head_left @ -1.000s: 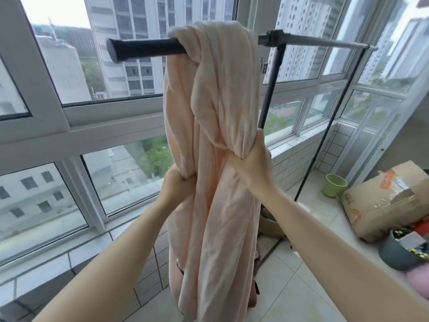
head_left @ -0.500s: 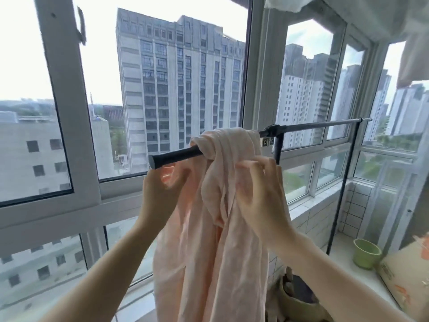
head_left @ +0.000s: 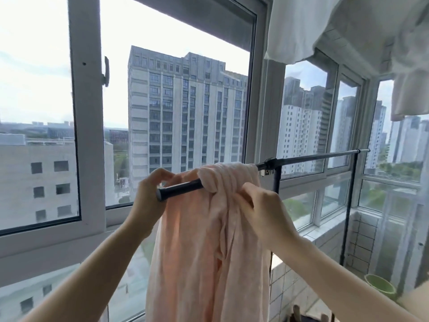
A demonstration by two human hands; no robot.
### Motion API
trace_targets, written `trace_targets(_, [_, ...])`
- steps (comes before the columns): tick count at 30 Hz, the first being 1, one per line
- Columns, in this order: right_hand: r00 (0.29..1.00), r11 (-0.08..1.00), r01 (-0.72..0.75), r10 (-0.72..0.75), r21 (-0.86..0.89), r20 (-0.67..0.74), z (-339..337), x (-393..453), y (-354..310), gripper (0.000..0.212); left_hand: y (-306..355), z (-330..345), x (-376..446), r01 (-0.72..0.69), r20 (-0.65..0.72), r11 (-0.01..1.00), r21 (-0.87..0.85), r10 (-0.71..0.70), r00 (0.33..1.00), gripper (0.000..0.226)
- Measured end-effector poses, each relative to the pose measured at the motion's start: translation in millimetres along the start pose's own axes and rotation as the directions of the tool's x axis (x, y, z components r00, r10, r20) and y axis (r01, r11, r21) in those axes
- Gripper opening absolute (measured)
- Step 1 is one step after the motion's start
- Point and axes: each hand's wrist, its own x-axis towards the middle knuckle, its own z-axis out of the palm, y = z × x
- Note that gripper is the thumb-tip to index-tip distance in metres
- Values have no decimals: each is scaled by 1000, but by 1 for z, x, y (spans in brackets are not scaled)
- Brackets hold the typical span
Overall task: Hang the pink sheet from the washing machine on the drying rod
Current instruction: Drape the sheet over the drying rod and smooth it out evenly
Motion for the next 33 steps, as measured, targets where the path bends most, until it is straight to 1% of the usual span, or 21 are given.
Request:
trace_targets(2, [1000,1000,-24,24,-15,-7,2,3,-1,21,5,0,6,82,88,985,-154,-69,994,27])
trace_targets(3, [999,999,-45,45,-15,-19,2,4,-3,24,9,0,9,92,132,981,-170,-70,989,30])
trace_targets(4, [997,998,-66,66,-4,-30,4,6,-5,24,11,-1,13,74,177,986,-149,-47,983,31])
trace_targets(6, [996,997,-74,74,-3,-50,5,8,-5,15,15,0,21,46,278,995,-91,-19,960,29])
trace_targets(8, [998,998,-58,58,-8,-38,5,10,-4,13,19,4,29,59,339,998,-15,-50,940,24])
trace_targets(10, [997,994,-67,69,85,-27,0,11,-2,17,24,9,41,63,348,994,88,-90,933,17])
trace_targets(12, [989,962,-139,147,234,-16,-7,14,0,25,30,10,55,44,364,980,192,-113,924,14])
trace_targets(14, [974,906,-220,223,362,35,-15,21,2,25,38,9,64,12,395,965,262,-119,911,12])
trace_targets(16, [964,860,-264,252,437,86,-22,29,3,20,47,12,71,-66,452,958,278,-70,889,9])
trace_targets(18, [952,813,-304,275,496,132,-30,37,0,15,59,20,76,-152,533,952,268,-15,846,13])
trace_targets(20, [938,749,-344,297,566,176,-36,44,-5,14,71,30,80,-218,602,939,267,15,798,22])
trace_targets(23, [918,695,-393,334,602,212,-43,54,-11,14,79,47,82,-319,678,900,298,36,734,25])
trace_targets(24, [913,674,-403,340,619,225,-46,58,-13,14,79,51,82,-347,683,889,300,53,729,22])
trace_targets(25, [910,655,-411,339,634,240,-48,61,-14,15,78,54,83,-364,672,881,303,74,737,18])
trace_targets(27, [906,615,-419,326,668,269,-53,66,-16,21,75,56,85,-385,630,867,315,112,768,8])
trace_targets(28, [907,606,-419,316,676,280,-55,68,-16,25,75,56,86,-391,614,860,328,121,780,8])
trace_targets(30, [916,659,-401,288,636,280,-57,71,-16,25,74,54,88,-397,591,852,342,133,796,10])
trace_targets(32, [937,765,-342,237,545,257,-58,73,-17,14,75,50,89,-398,530,849,348,172,830,10])
trace_targets(33, [947,820,-307,213,483,240,-58,73,-18,12,76,48,90,-398,483,851,343,204,852,11])
